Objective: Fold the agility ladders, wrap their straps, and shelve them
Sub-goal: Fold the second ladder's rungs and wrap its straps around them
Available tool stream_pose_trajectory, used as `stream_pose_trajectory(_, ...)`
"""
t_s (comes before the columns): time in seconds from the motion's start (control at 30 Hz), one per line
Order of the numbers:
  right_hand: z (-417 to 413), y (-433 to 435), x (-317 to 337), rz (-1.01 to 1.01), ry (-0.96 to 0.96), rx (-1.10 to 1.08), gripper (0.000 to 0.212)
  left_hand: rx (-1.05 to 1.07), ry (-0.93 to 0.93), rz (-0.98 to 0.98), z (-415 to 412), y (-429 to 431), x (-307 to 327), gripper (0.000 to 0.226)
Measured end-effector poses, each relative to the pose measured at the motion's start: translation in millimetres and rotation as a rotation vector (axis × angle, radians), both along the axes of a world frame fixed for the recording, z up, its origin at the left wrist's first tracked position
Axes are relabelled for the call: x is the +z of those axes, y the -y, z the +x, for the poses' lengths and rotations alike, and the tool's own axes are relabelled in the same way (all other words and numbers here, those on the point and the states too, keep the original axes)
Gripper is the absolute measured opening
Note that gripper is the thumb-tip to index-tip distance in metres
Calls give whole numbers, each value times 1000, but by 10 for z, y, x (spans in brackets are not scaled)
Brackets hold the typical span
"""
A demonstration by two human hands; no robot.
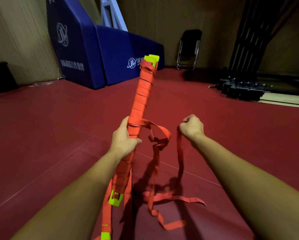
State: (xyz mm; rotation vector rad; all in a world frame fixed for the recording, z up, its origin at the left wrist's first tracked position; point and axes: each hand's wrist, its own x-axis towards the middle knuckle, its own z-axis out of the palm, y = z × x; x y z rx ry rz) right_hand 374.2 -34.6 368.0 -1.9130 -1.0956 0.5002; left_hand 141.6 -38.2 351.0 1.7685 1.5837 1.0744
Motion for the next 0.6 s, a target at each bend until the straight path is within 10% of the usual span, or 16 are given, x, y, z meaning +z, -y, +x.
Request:
stream_pose_trajectory(0.3,-112,44,34,-50,-705,432,34,-19,43,16,13,-14,-1,88)
stream_pose_trajectory(0.47,-257,21,-71,-219,-444,489,73,-38,73,25,91,-7,34,87)
stream_pose_trajectory(0.6,-332,99,-113,-439,-369,485,53,-42,80,41,138,-32,29,90)
